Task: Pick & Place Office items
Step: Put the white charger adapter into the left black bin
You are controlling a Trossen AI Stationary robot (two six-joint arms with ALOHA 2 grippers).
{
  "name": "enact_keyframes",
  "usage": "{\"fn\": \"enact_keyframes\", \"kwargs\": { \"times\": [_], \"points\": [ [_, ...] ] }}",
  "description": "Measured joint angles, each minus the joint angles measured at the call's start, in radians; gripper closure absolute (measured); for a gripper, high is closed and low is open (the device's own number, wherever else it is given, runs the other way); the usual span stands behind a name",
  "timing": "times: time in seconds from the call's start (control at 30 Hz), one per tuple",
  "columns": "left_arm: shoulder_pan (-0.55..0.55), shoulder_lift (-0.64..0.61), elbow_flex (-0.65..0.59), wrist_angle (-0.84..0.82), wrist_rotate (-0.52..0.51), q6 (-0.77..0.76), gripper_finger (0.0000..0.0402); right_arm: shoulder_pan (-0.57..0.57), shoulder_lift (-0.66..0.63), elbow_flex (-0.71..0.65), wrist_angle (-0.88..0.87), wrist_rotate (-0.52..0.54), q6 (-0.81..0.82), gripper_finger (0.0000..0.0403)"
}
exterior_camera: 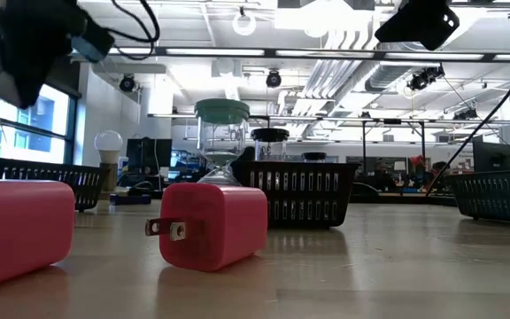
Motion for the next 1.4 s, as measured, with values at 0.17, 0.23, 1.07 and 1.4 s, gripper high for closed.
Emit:
{"fn": "enact_keyframes", "kwargs": {
  "times": [0.17,0.23,1.07,1.4],
  "points": [
    [0.011,-0.01,-0.093,0.113,0.005,-0.013,0.0275,0.0,0.0,0.0,0.0,0.0,0.002,0.0023],
    [0.022,-0.01,-0.129,0.178,0.004,-0.007,0.0275,0.0,0.0,0.0,0.0,-0.001,0.003,0.0023],
    [0.163,-0.008,-0.313,0.341,-0.047,-0.018,0.0253,0.0,0.0,0.0,-0.001,-0.023,0.003,0.0023],
    [0.163,-0.008,-0.313,0.342,-0.047,-0.022,0.0251,0.0,0.0,0.0,-0.001,-0.022,0.003,0.0023]
  ]
}}
